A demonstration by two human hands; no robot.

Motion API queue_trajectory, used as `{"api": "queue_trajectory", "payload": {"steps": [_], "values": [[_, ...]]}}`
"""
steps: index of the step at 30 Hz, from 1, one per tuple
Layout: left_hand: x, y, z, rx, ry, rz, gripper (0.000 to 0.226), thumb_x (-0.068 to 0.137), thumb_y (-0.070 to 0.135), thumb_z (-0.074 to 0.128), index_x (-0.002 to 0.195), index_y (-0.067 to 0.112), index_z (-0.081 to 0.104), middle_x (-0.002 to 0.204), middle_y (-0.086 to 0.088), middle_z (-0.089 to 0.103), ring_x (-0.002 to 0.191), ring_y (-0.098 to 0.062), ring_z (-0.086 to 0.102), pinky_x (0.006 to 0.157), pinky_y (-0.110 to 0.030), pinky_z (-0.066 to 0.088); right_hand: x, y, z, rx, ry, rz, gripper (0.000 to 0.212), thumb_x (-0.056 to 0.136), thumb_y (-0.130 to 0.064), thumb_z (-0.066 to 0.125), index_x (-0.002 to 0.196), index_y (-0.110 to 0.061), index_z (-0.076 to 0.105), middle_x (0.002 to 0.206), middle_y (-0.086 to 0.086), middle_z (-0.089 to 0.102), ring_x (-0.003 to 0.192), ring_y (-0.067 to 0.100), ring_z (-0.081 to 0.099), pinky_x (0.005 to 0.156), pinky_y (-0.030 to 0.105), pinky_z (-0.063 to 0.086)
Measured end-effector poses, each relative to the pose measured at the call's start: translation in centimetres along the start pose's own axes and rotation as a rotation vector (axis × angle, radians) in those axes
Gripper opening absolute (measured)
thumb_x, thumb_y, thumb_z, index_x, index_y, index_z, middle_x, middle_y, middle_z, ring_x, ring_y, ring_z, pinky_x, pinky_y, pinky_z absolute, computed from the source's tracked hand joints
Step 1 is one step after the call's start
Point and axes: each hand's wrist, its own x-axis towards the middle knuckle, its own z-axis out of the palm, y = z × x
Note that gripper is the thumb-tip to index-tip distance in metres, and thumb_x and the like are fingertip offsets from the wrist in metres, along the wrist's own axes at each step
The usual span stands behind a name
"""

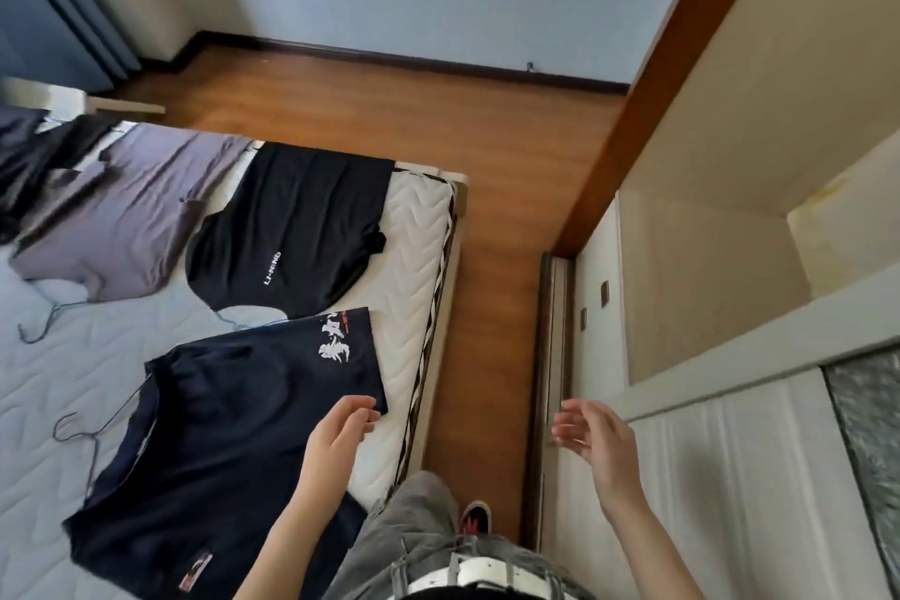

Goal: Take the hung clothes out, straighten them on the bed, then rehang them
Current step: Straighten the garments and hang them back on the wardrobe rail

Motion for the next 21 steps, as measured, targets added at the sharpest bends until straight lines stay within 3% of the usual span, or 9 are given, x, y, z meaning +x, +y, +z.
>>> {"api": "queue_trajectory", "payload": {"steps": [7, 12, 17, 21], "values": [[7.3, 0.8, 1.1, 0.012, 0.072, -0.127, 0.022, 0.096, 0.008, 0.049, 0.093, 0.017, 0.07, 0.087, -0.006, 0.074, 0.091, -0.026, 0.067, 0.082, -0.033, 0.05, 12.0, -6.0, 4.1, -0.094, -0.088, -0.021, 0.026, 0.099, -0.012, 0.046, 0.093, 0.001, 0.068, 0.078, 0.015, 0.071, 0.069, 0.027, 0.068, 0.07, 0.04, 0.056], [18.7, 5.2, 3.7, -0.022, 0.136, -0.106, 0.021, 0.097, 0.005, 0.048, 0.096, 0.012, 0.068, 0.093, -0.011, 0.072, 0.094, -0.028, 0.066, 0.079, -0.029, 0.049, 22.0, -11.6, 7.1, -0.146, -0.122, -0.04, 0.027, 0.1, -0.011, 0.044, 0.096, 0.004, 0.067, 0.084, 0.022, 0.07, 0.069, 0.027, 0.068, 0.064, 0.032, 0.057], [30.8, 14.9, 7.7, 0.022, -0.038, -0.059, 0.018, 0.092, 0.025, 0.051, 0.099, 0.021, 0.067, 0.092, -0.002, 0.072, 0.092, -0.019, 0.066, 0.085, -0.036, 0.051, 30.4, -18.6, 8.9, -0.132, -0.047, -0.026, 0.028, 0.1, -0.01, 0.045, 0.095, 0.005, 0.067, 0.086, 0.025, 0.07, 0.074, 0.033, 0.068, 0.066, 0.034, 0.058], [40.2, 23.7, 11.4, 0.107, -0.15, 0.01, 0.02, 0.097, 0.017, 0.048, 0.101, 0.022, 0.067, 0.093, 0.001, 0.072, 0.091, -0.012, 0.067, 0.083, -0.031, 0.051, 35.9, -23.4, 9.6, -0.129, 0.012, -0.024, 0.027, 0.1, -0.01, 0.044, 0.094, 0.004, 0.067, 0.086, 0.024, 0.07, 0.077, 0.035, 0.067, 0.066, 0.032, 0.059]]}}
